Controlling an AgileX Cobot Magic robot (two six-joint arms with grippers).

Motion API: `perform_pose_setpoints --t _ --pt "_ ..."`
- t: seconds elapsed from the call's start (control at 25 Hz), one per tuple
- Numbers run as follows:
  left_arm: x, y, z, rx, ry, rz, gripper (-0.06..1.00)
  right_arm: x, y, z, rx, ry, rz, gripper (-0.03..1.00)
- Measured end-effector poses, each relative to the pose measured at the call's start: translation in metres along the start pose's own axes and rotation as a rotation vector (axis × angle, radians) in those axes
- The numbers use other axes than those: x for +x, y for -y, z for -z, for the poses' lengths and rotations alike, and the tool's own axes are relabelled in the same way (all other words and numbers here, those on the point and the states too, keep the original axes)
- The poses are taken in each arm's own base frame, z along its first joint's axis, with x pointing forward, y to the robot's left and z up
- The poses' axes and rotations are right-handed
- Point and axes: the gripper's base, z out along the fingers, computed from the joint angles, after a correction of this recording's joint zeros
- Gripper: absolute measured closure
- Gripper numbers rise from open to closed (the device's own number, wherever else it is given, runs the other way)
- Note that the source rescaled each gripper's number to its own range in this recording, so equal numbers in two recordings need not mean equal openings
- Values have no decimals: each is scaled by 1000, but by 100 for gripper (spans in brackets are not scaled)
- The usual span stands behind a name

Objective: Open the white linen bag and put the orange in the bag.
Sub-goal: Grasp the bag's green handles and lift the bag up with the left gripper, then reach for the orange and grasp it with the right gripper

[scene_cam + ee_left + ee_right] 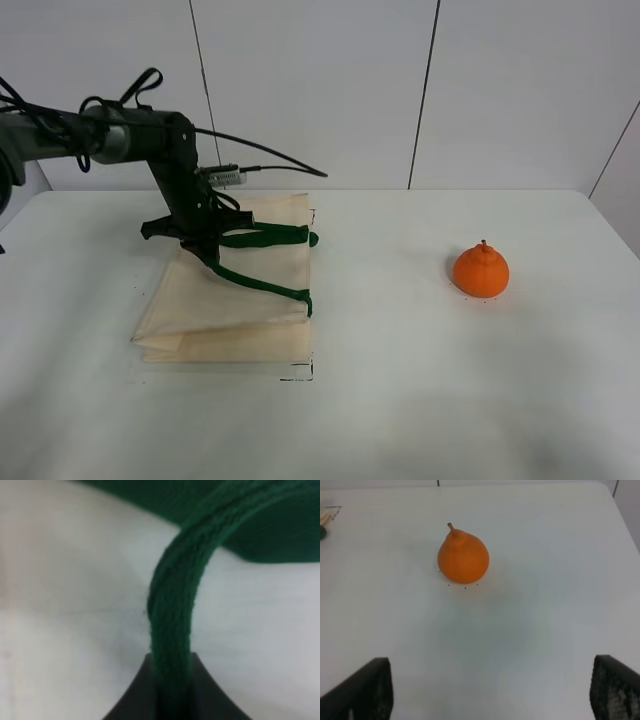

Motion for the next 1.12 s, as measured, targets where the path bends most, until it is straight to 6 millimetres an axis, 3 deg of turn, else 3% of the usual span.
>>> perform_pose_setpoints --t 0.32,0.44,0.64,0.76,0.92,1.12 --pt "-4 1 137 75 207 -31 94 0 0 0 0 0 0 11" --pt "6 -1 189 118 305 -61 94 0 0 0 0 0 0 11" --pt "29 -5 249 189 419 -88 94 0 0 0 -1 0 -1 11" --pt "37 -8 264 196 444 -97 94 0 0 0 -1 0 -1 11" --pt "43 -8 264 208 383 -116 94 -2 0 -2 -2 -11 2 5" --pt "45 -5 266 236 372 -143 94 -34 -3 -30 -19 -138 29 -3"
